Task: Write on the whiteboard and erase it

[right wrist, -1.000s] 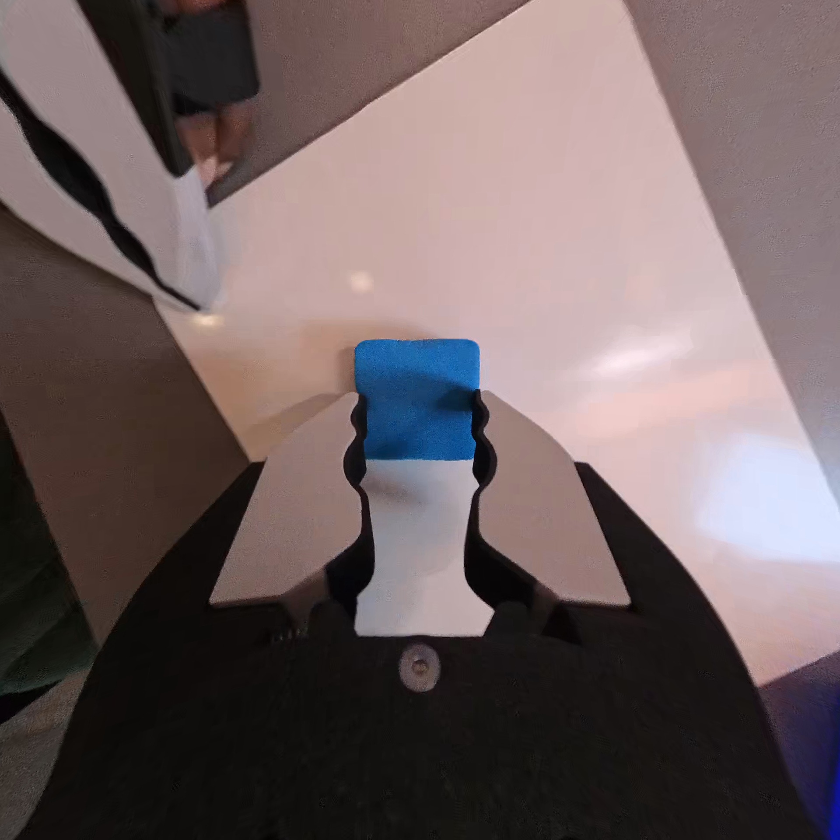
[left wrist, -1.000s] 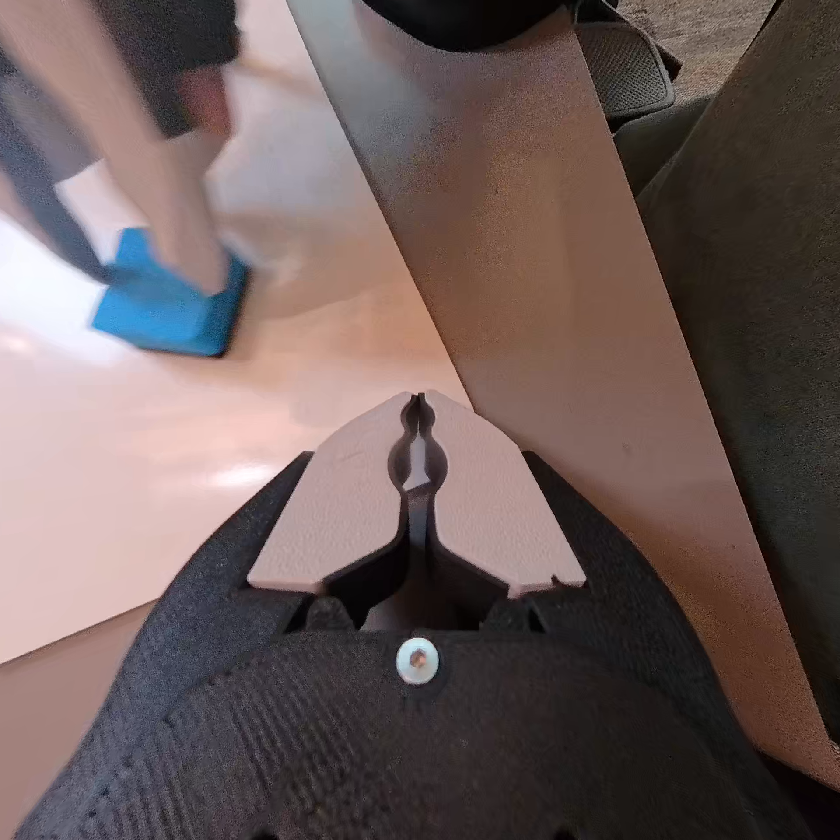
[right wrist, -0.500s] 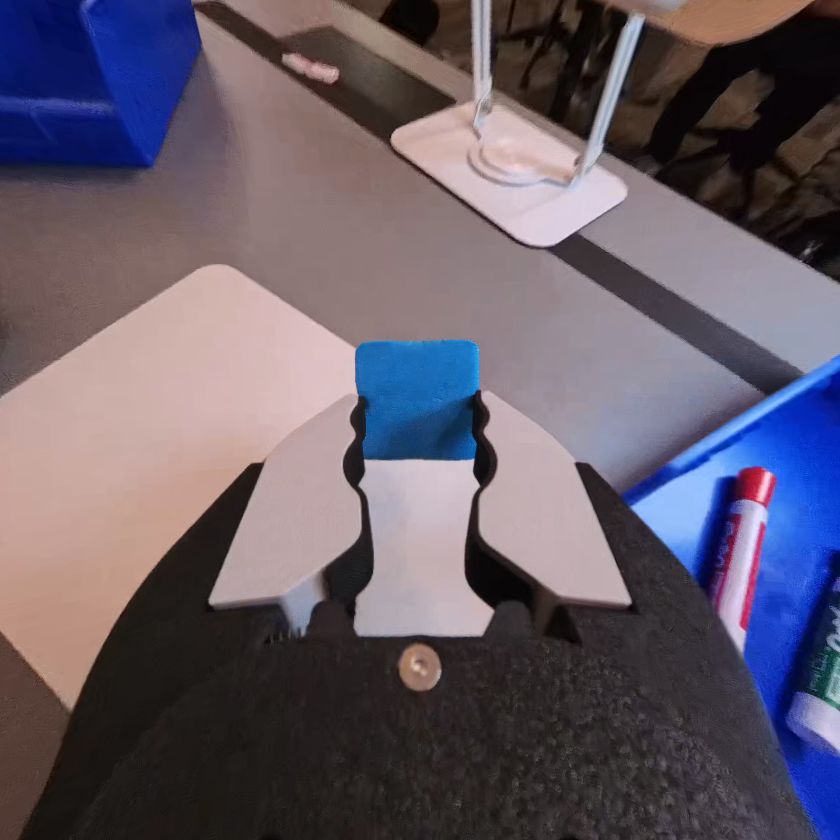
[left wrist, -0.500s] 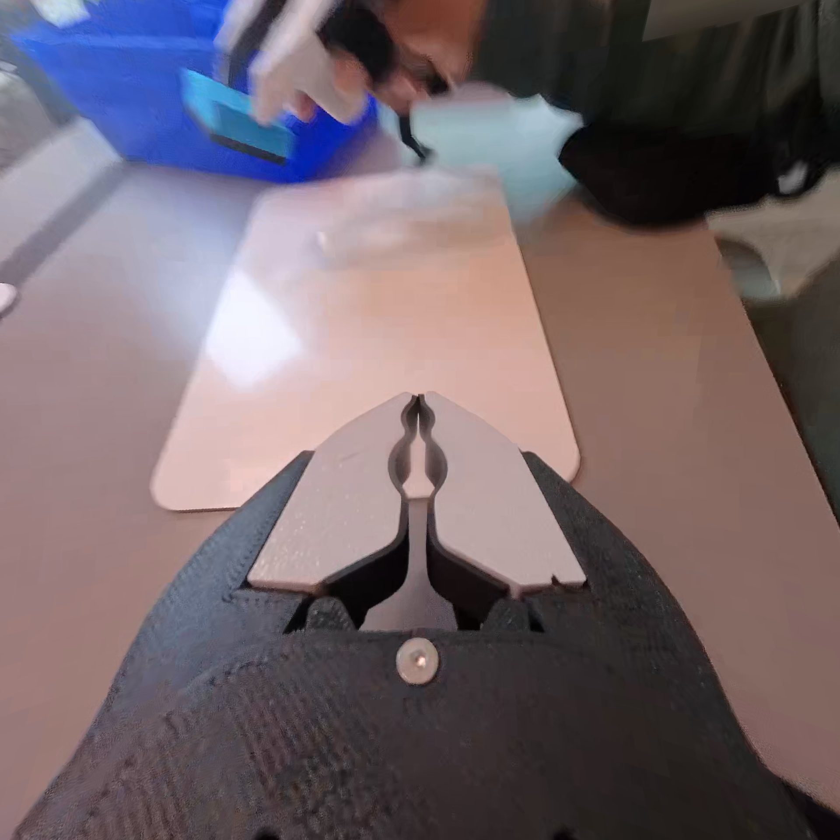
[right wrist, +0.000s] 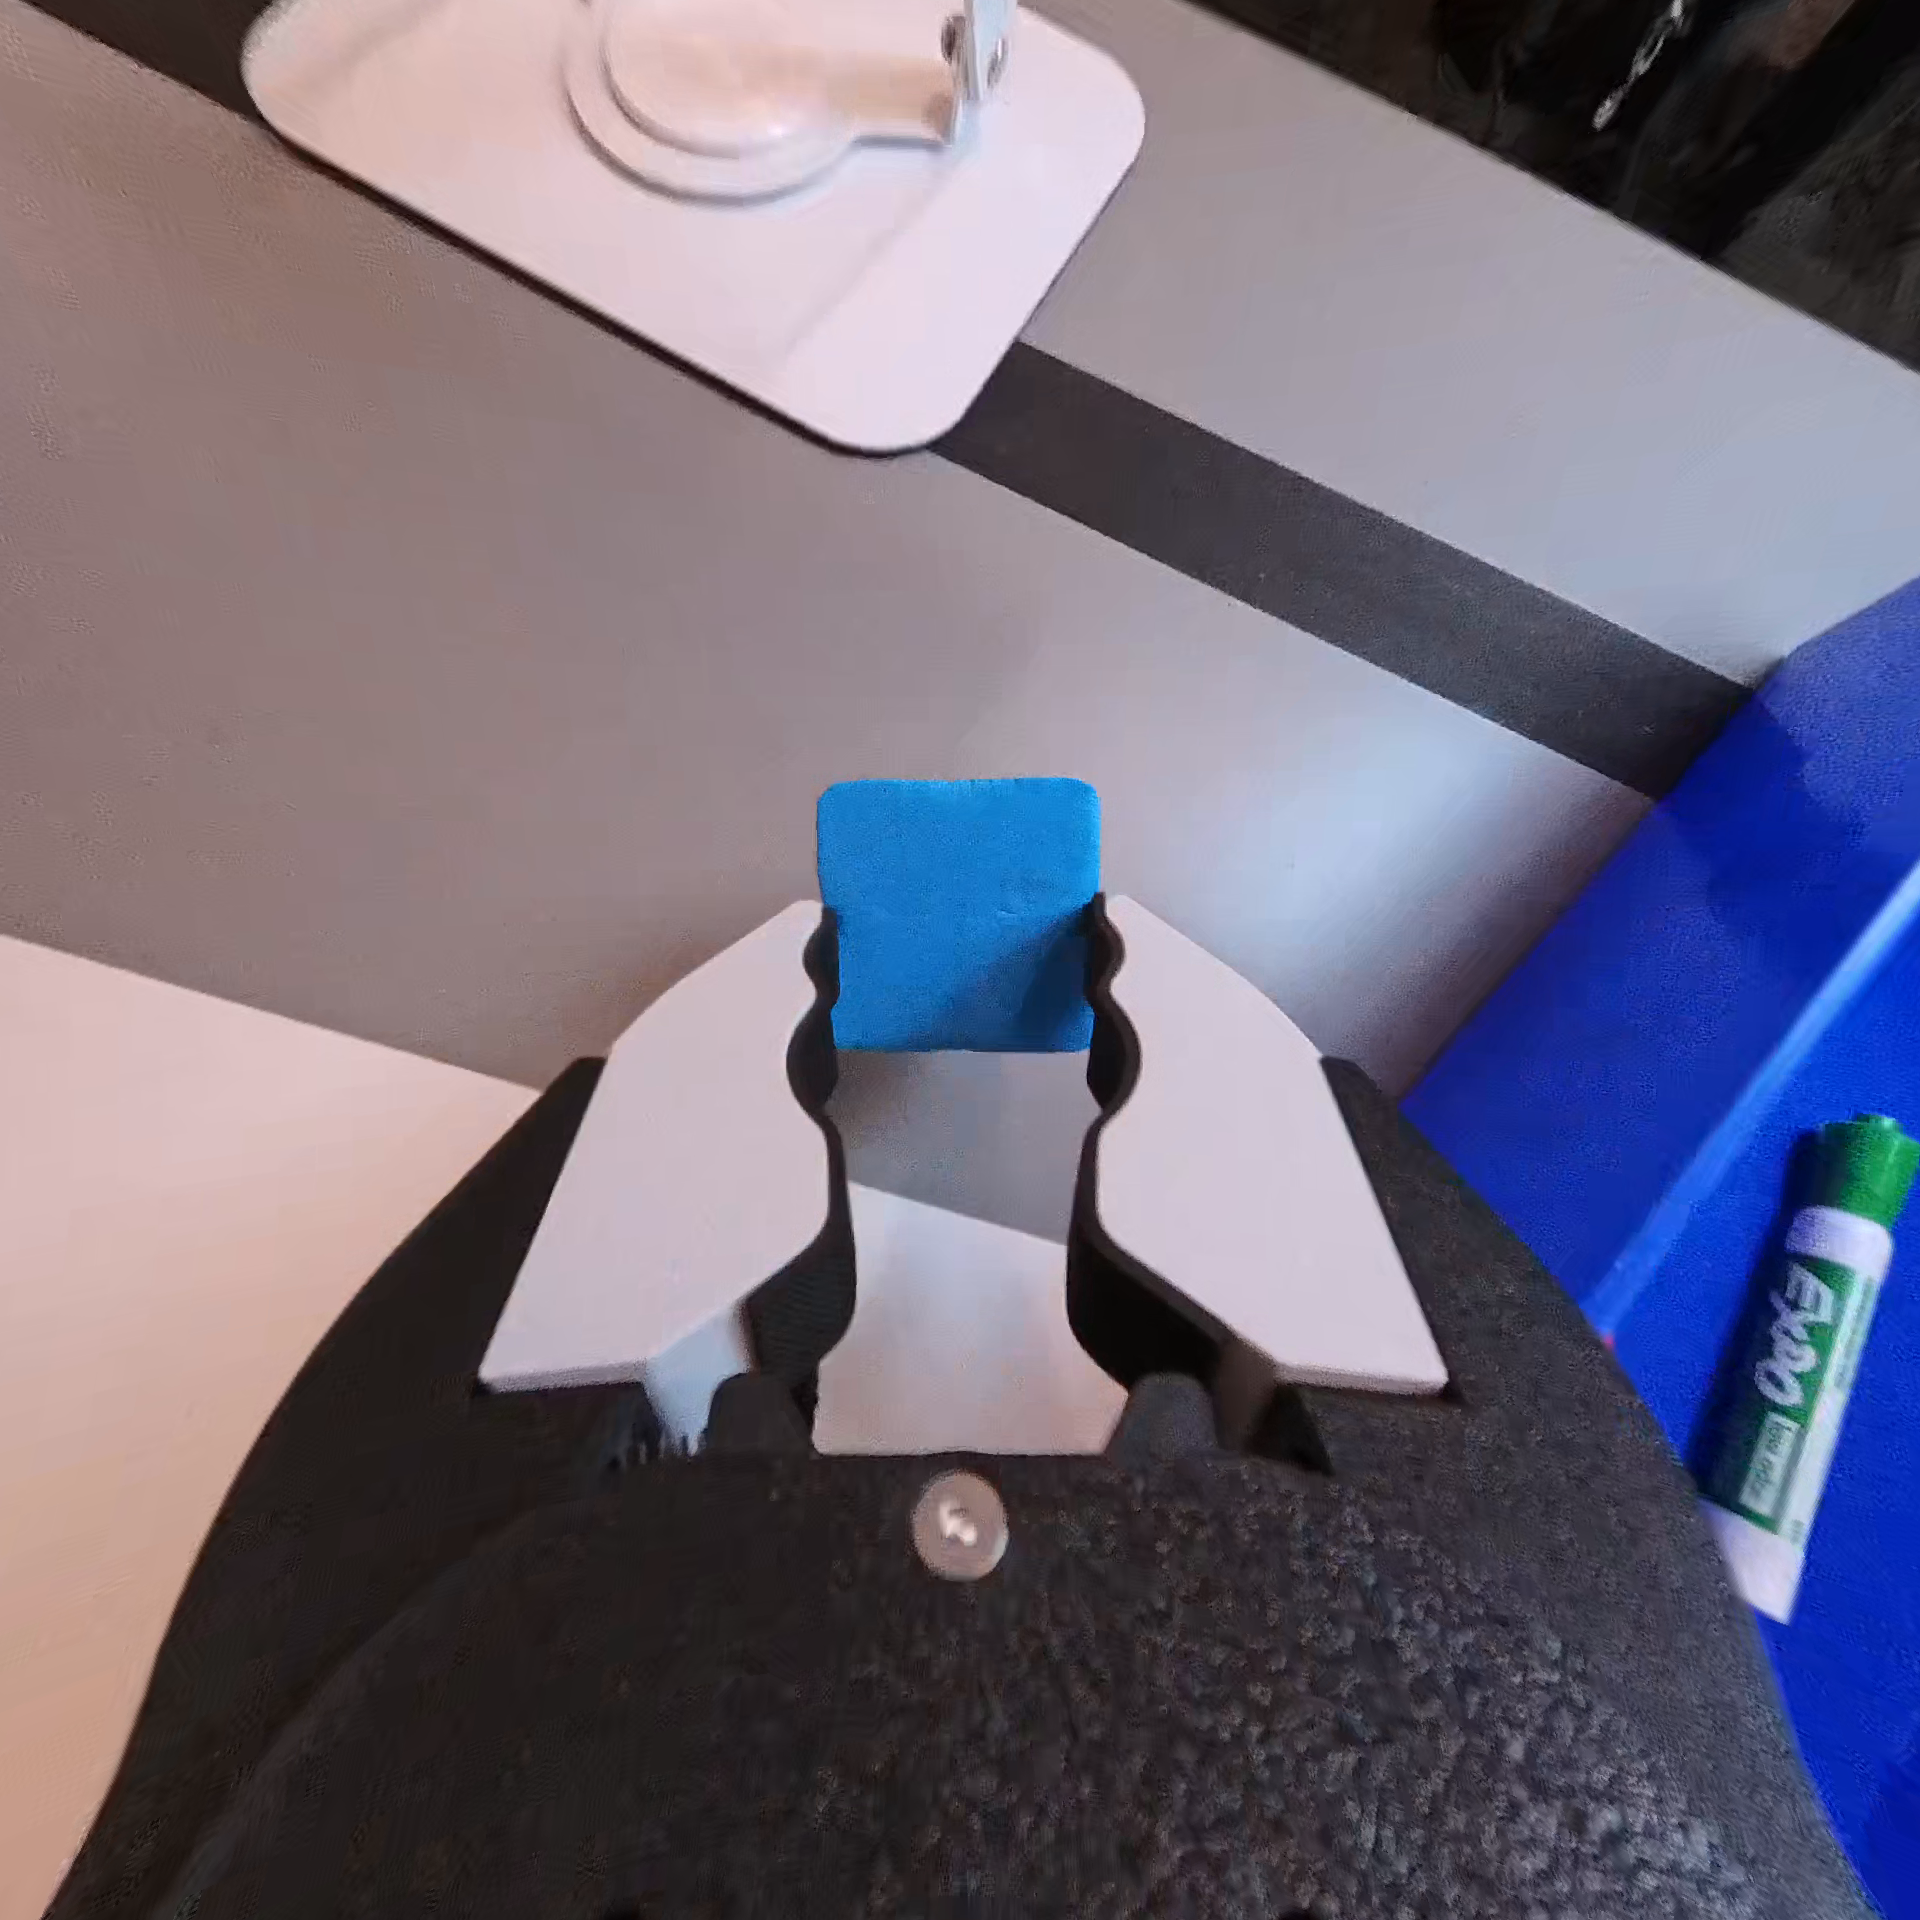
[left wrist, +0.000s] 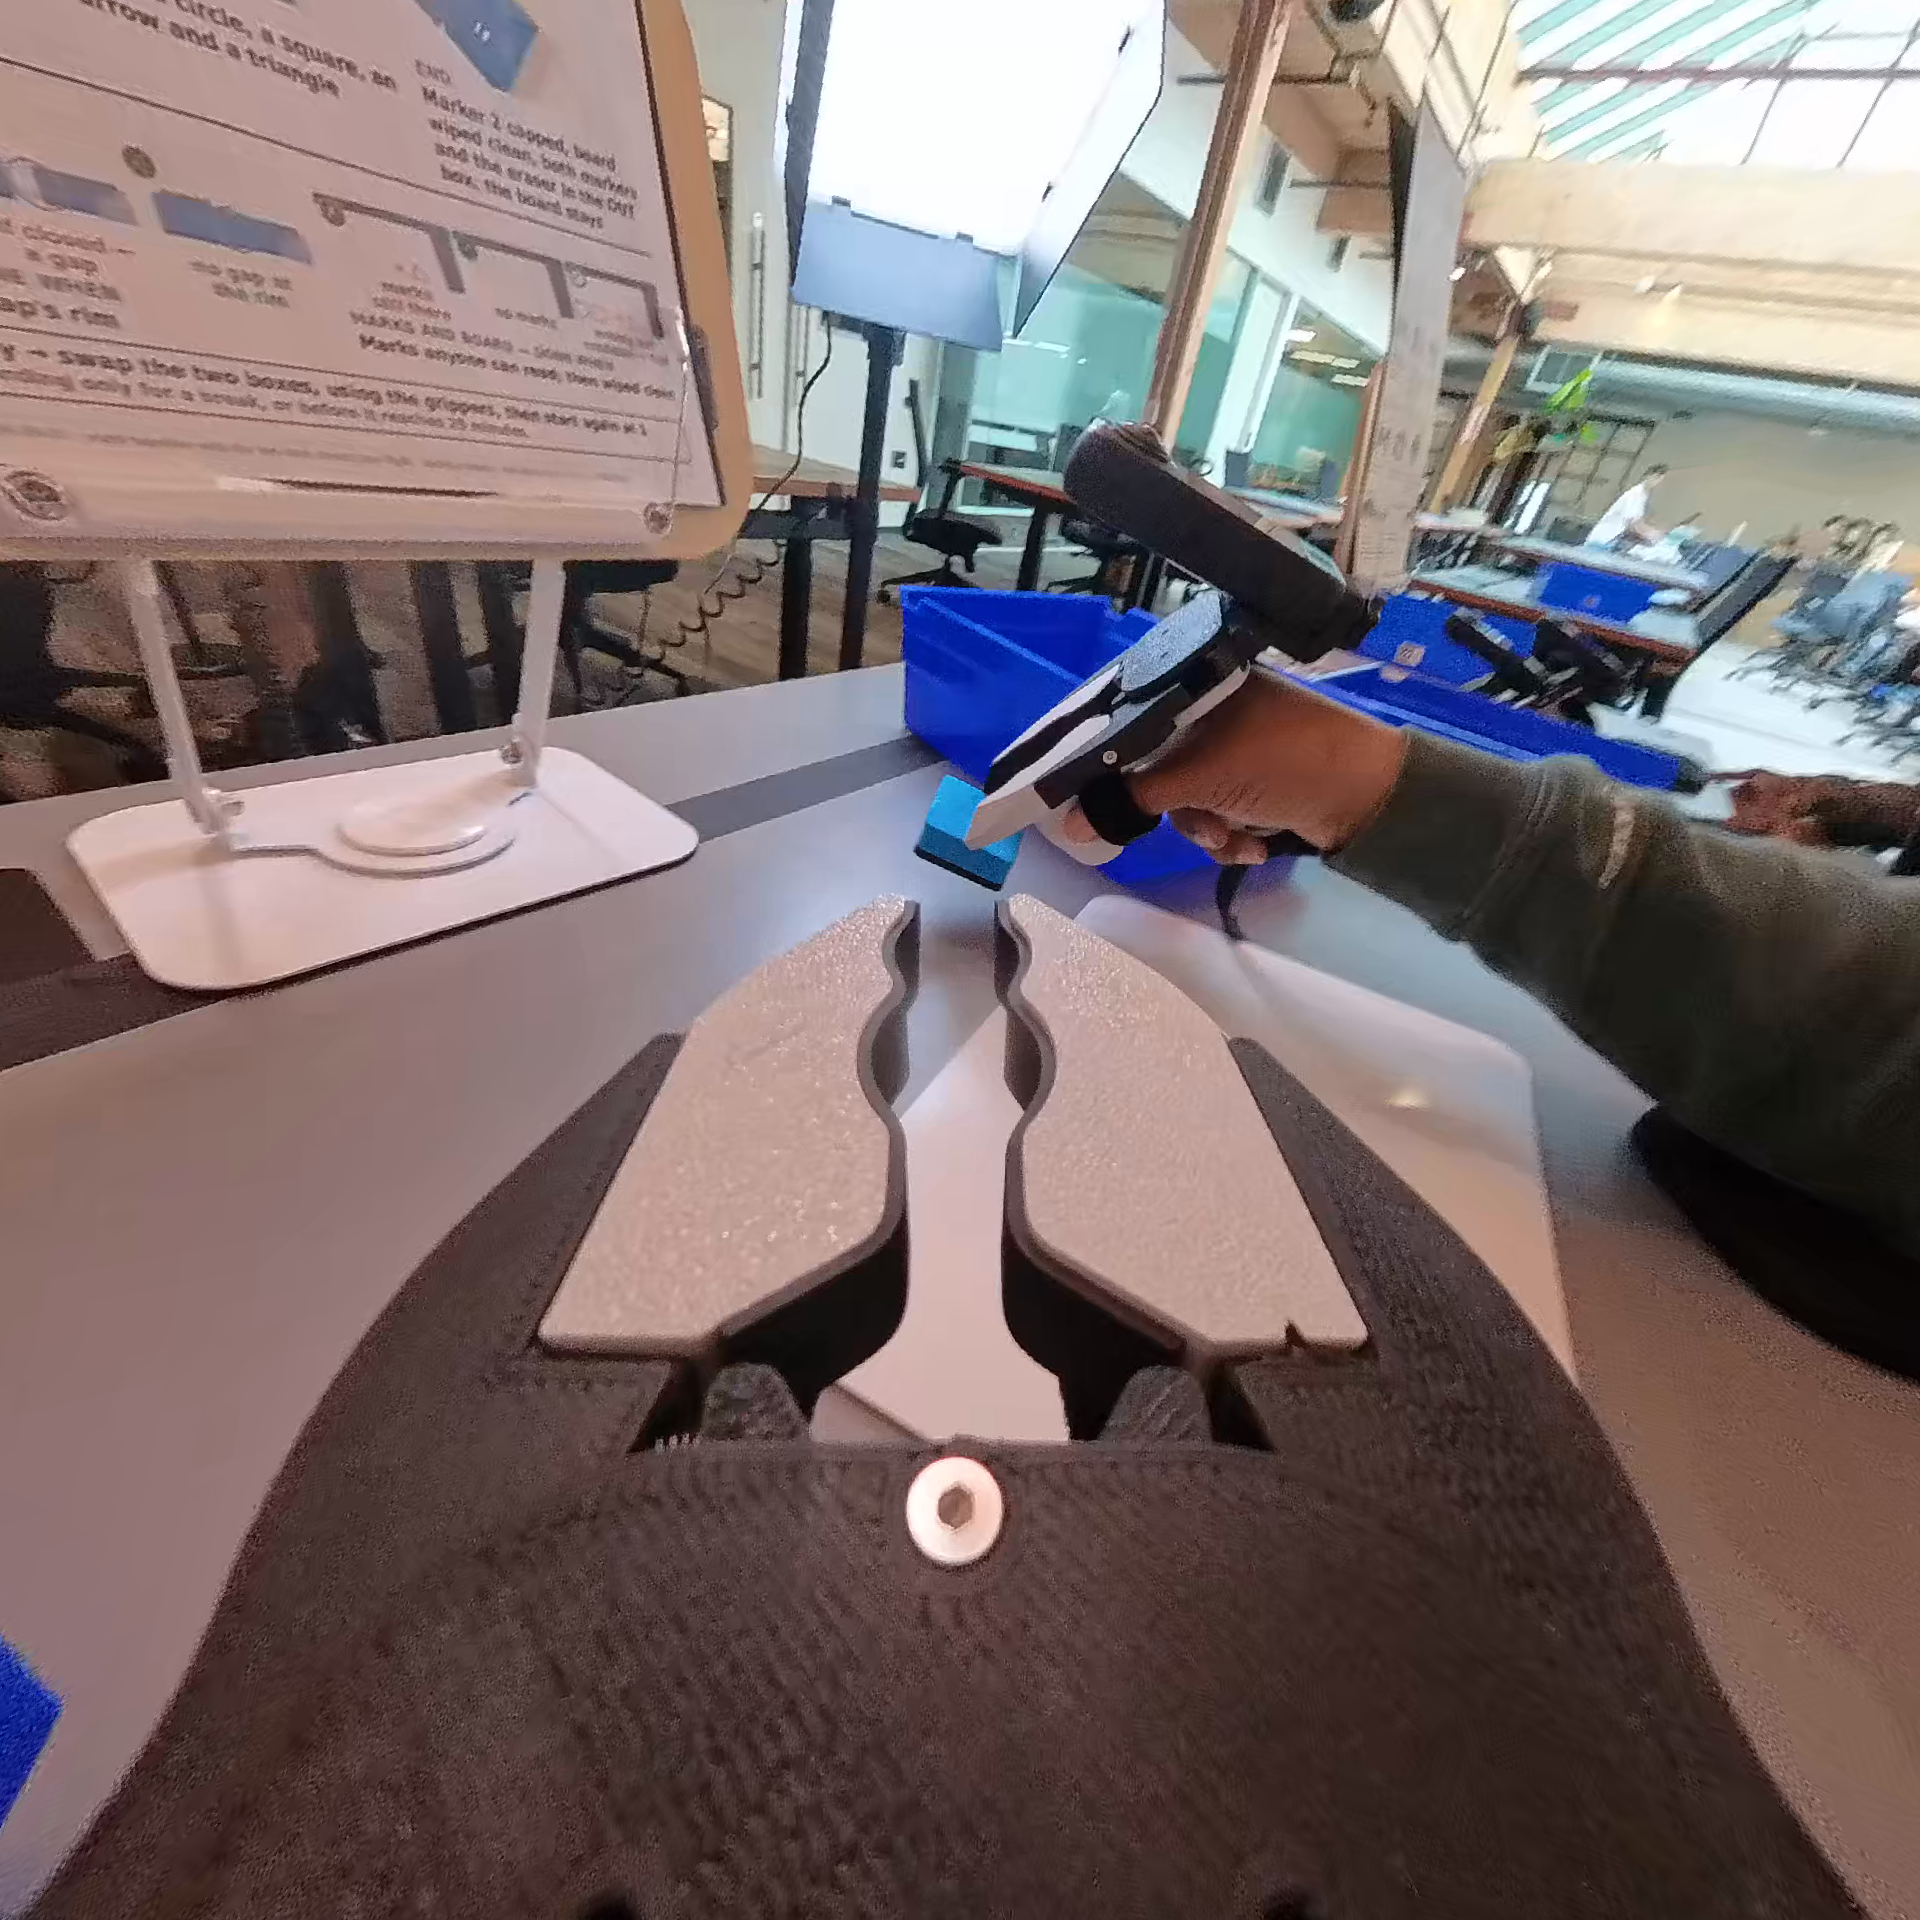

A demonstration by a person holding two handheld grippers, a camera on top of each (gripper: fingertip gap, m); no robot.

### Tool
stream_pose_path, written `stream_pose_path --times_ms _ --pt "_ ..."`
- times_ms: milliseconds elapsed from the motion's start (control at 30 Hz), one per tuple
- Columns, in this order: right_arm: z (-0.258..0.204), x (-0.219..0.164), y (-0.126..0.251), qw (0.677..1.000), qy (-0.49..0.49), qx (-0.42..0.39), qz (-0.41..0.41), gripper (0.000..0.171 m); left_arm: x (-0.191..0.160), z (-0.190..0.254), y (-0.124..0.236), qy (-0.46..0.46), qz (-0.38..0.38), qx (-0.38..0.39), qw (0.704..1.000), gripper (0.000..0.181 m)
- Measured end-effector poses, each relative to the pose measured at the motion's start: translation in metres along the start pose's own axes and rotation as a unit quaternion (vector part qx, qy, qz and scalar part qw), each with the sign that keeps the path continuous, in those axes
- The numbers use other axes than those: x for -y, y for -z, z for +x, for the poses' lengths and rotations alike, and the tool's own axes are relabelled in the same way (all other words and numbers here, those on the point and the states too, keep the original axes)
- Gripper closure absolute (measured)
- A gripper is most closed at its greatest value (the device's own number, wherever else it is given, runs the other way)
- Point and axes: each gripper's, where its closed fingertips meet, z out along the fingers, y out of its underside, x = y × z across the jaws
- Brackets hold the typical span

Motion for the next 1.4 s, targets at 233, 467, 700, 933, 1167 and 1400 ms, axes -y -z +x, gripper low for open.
stream_pose_path --times_ms 233,467,700,933,1167,1400 --pt "-0.019 -0.024 -0.014 0.998 0.004 0.066 -0.025 0.102 -0.025 -0.022 0.021 -0.081 -0.054 0.044 0.994 0.158" --pt "-0.039 -0.035 0.095 0.988 0.063 0.094 0.104 0.093 -0.03 -0.081 0.062 -0.199 -0.158 0.158 0.954 0.154" --pt "-0.015 -0.175 0.112 0.989 0.069 0.087 -0.1 0.097 -0.066 -0.136 0.125 -0.18 -0.328 0.275 0.886 0.136" --pt "-0.017 -0.187 0.099 0.988 0.015 0.124 -0.091 0.105 -0.093 -0.15 0.15 -0.156 -0.424 0.303 0.839 0.113" --pt "-0.03 -0.174 0.087 0.987 0.037 0.116 -0.101 0.104 -0.117 -0.153 0.154 -0.157 -0.471 0.28 0.822 0.15" --pt "-0.033 -0.148 0.078 0.993 0.054 0.098 -0.046 0.108 -0.116 -0.153 0.155 -0.17 -0.468 0.277 0.822 0.151"
